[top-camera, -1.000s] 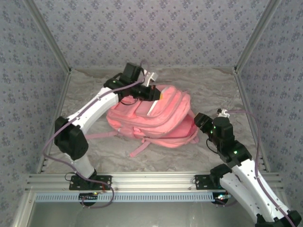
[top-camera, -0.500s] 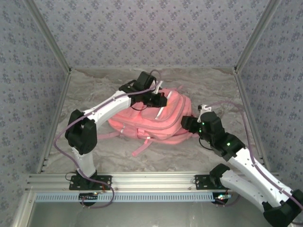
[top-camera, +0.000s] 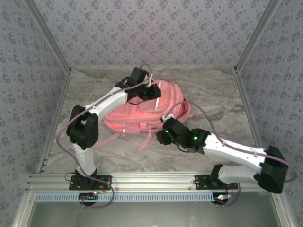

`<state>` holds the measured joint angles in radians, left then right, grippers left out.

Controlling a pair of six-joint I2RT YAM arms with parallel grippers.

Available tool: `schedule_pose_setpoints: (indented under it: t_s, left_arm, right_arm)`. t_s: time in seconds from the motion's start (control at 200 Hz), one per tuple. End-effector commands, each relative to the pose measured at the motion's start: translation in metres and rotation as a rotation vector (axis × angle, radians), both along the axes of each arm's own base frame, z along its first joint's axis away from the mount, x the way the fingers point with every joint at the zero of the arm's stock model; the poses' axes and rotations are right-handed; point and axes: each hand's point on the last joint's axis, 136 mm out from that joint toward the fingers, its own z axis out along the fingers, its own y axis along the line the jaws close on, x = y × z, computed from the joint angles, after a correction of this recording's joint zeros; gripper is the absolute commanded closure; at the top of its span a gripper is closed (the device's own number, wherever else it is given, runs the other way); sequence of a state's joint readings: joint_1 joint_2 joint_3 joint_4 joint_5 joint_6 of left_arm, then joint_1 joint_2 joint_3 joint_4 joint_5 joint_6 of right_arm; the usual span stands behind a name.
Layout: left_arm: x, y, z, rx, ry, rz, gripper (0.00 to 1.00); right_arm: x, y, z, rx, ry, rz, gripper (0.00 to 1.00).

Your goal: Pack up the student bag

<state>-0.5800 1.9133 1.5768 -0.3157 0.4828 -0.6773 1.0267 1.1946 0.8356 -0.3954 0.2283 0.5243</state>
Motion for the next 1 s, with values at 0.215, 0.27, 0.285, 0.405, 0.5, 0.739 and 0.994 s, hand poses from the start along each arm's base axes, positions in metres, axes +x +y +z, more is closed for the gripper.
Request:
schedule_pose_setpoints:
  t_s: [0.215,0.27,0.285,0.405,0.5,0.739,0.994]
  left_arm:
    - [-0.005,0.037,0.026,-0.074,0.021,0.115,0.60]
    - [-0.010,0.056,0.041,-0.066,-0.020,0.168,0.57]
    - [-0.012,0.062,0.046,-0.066,-0.033,0.181,0.57]
    - [-0.025,0.113,0.076,-0.079,-0.081,0.306,0.53]
    - [-0.038,0.143,0.091,-0.051,-0.145,0.351,0.50]
    - [-0.050,0.177,0.084,0.039,-0.226,0.387,0.49]
    - [-0.049,0.178,0.090,-0.014,-0.223,0.396,0.49]
  right_arm:
    - [0.013,0.012,-0.025,-0.168,0.103,-0.165,0.46]
    - [0.013,0.019,-0.026,-0.167,0.125,-0.174,0.47]
    - [0.012,0.019,-0.028,-0.177,0.134,-0.177,0.47]
    - [0.013,0.025,-0.035,-0.218,0.157,-0.208,0.47]
    - [0.017,0.031,-0.036,-0.246,0.156,-0.221,0.46]
    - [0.023,0.046,-0.042,-0.344,0.166,-0.233,0.47]
    - [0.025,0.042,-0.035,-0.548,0.081,-0.287,0.47]
